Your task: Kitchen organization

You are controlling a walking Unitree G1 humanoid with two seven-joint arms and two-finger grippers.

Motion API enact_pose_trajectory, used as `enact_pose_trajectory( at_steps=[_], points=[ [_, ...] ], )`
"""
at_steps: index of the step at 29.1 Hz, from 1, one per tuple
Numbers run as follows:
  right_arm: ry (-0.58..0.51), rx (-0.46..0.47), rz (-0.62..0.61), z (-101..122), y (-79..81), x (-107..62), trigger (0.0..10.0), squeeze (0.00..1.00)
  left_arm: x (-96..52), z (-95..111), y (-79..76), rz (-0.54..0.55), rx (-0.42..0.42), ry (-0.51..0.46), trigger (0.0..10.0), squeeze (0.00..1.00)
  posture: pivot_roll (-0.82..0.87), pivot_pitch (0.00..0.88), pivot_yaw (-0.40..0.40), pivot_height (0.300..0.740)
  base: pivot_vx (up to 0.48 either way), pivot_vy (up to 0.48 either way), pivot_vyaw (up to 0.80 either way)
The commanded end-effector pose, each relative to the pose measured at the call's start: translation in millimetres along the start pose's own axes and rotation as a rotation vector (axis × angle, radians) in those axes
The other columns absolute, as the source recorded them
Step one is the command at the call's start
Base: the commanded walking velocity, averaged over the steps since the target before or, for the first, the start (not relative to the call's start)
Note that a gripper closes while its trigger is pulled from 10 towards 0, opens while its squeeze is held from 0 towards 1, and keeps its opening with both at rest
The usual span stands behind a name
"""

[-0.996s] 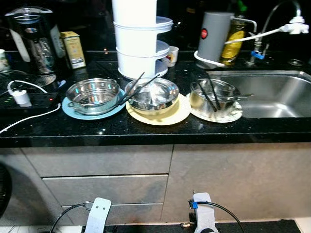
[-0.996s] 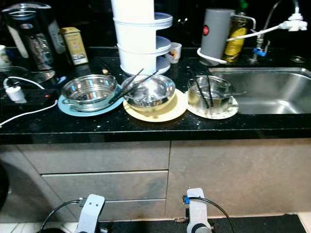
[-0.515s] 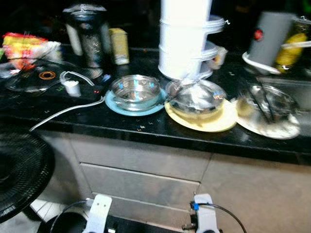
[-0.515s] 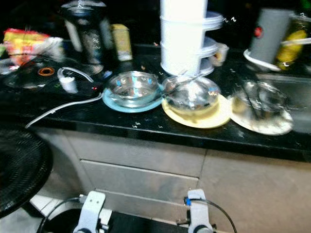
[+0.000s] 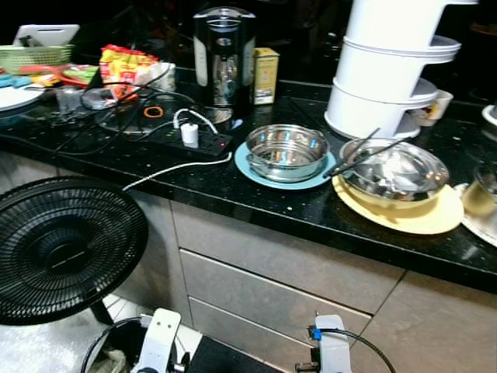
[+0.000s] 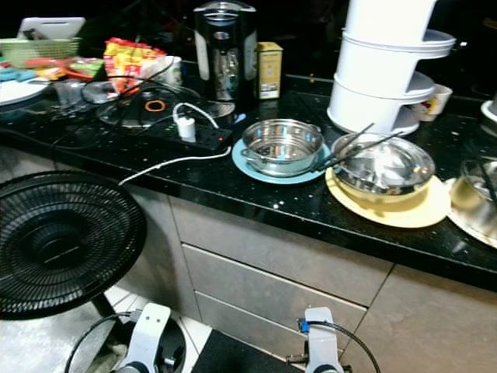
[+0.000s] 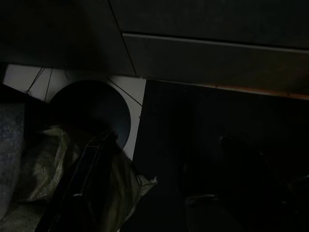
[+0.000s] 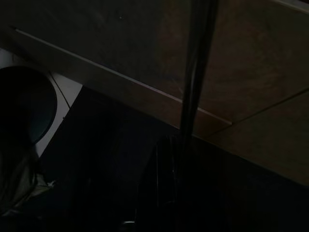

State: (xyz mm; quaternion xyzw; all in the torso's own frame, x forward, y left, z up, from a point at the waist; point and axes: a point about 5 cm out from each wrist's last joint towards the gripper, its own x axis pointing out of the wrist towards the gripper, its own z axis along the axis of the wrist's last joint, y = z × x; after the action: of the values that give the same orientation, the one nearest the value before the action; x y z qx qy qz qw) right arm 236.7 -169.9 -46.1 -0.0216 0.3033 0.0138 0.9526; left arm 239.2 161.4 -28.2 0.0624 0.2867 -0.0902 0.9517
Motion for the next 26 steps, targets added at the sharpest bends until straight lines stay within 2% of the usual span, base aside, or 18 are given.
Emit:
enact_pose_trajectory(
  at_steps=[1,3,18,26],
  points=[
    [0.044,0.013,-0.018,-9.2,-2.6,-2.5,10.0,0.00,-0.8,-7.5,-2.7,-0.009,-0.001,0.041,10.0,0.00,-0.06,0.135,-0.034,0.740,0.000,0.000,0.00],
    [0.056,0.023,-0.027,-10.3,-4.1,-2.6,10.0,0.00,-0.7,-8.3,-2.8,-0.014,0.002,0.050,10.0,0.00,-0.06,0.135,-0.034,0.740,0.000,0.000,0.00],
    [0.063,0.033,-0.040,-11.4,-4.3,-2.8,10.0,0.00,-0.5,-7.5,0.3,-0.010,0.013,0.053,10.0,0.00,-0.05,0.137,-0.027,0.740,0.000,0.000,-0.80],
    [0.059,0.021,-0.027,-9.6,-0.6,-1.9,10.0,0.00,0.7,-4.7,1.2,-0.006,0.014,0.046,10.0,0.00,-0.05,0.138,-0.026,0.740,0.000,0.000,0.00]
  ],
)
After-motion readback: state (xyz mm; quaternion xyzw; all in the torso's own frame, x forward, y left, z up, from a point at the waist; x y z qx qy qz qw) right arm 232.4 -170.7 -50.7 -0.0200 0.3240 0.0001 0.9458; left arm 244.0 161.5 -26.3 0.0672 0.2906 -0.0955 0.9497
